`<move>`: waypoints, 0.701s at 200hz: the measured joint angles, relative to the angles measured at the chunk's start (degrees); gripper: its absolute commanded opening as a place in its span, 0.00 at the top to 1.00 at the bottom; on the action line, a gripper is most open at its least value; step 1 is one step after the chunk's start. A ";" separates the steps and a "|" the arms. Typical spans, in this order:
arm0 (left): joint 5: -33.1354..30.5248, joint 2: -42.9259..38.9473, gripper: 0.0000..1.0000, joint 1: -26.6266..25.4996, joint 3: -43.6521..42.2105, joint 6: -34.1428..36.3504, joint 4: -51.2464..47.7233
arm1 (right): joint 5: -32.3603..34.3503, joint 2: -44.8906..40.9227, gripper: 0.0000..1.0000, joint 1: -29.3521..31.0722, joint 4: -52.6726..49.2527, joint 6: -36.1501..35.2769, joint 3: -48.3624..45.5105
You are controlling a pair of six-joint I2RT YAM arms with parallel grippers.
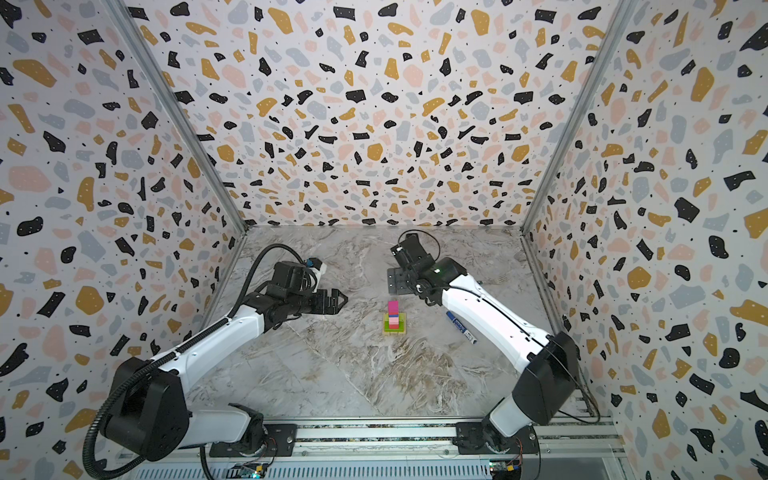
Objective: Build the wood block tower
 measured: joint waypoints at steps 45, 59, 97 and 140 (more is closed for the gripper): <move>-14.86 -6.51 0.00 1.49 -6.16 4.20 10.97 | -2.08 -8.76 0.05 -12.24 15.74 -7.17 -16.85; -18.84 -7.41 0.00 2.38 -10.29 6.12 16.61 | -2.01 -10.91 0.03 -14.84 21.14 -9.40 -23.10; -22.67 -5.07 0.00 9.29 -20.98 10.62 29.00 | -2.43 -15.50 0.00 -21.46 37.42 -14.62 -39.47; -26.95 -3.06 0.00 13.75 -30.62 15.28 46.36 | -1.14 -20.65 0.00 -23.69 59.52 -21.97 -57.05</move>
